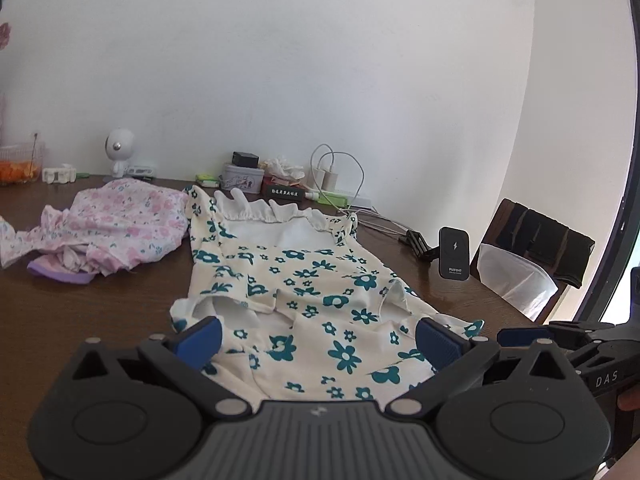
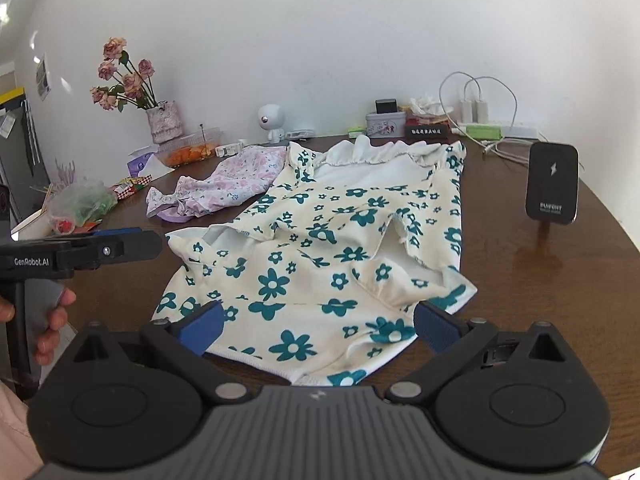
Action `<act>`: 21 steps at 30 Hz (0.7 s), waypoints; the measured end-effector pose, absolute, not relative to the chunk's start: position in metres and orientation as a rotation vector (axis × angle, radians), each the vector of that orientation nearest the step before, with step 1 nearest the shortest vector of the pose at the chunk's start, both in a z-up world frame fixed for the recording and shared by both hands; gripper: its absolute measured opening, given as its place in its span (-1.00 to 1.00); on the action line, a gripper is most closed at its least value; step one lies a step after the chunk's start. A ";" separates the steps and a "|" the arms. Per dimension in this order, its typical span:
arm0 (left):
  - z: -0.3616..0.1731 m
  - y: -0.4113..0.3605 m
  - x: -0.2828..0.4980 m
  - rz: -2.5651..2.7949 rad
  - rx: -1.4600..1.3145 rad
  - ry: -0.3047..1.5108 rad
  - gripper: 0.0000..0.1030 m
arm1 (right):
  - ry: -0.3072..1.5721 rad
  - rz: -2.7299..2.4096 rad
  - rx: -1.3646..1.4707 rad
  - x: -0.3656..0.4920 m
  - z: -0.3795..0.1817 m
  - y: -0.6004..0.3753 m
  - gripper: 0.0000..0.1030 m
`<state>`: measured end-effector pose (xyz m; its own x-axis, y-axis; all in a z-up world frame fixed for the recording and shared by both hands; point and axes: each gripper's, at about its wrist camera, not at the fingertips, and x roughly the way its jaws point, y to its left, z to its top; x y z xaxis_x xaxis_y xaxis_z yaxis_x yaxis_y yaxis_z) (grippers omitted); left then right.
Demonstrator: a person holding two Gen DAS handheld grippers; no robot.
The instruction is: Fold clothes
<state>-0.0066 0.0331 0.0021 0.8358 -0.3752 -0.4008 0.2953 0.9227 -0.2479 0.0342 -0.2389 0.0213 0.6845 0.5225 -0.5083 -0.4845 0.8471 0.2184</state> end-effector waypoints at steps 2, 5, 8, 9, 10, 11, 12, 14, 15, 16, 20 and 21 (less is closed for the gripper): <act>-0.002 0.030 -0.010 -0.366 -0.191 0.483 1.00 | 0.613 0.559 0.082 0.031 0.017 -0.240 0.99; -0.003 0.026 -0.014 -0.364 -0.172 0.486 1.00 | 0.618 0.551 0.079 0.027 0.014 -0.240 0.99; -0.002 0.023 -0.017 -0.366 -0.161 0.482 1.00 | 0.610 0.548 0.082 0.025 0.016 -0.241 0.99; -0.001 0.023 -0.018 -0.366 -0.159 0.483 1.00 | 0.609 0.548 0.082 0.024 0.016 -0.242 0.99; -0.001 0.023 -0.018 -0.367 -0.157 0.483 1.00 | 0.611 0.548 0.082 0.025 0.016 -0.242 0.99; -0.001 0.022 -0.019 -0.367 -0.155 0.483 1.00 | 0.614 0.548 0.081 0.025 0.015 -0.241 0.99; -0.001 0.022 -0.019 -0.368 -0.153 0.483 1.00 | 0.617 0.548 0.081 0.025 0.015 -0.241 0.99; 0.000 0.024 -0.018 -0.359 -0.150 0.486 1.00 | 0.618 0.552 0.079 0.028 0.016 -0.241 0.99; 0.000 0.025 -0.017 -0.350 -0.147 0.493 1.00 | 0.617 0.557 0.075 0.031 0.019 -0.241 0.99; 0.001 0.027 -0.014 -0.330 -0.143 0.505 1.00 | 0.616 0.562 0.071 0.034 0.022 -0.242 0.99; 0.005 0.049 0.008 -0.237 -0.192 0.572 1.00 | 0.591 0.596 0.057 0.066 0.055 -0.243 0.99; 0.005 0.055 0.014 -0.213 -0.214 0.596 1.00 | 0.588 0.614 0.055 0.077 0.066 -0.240 0.99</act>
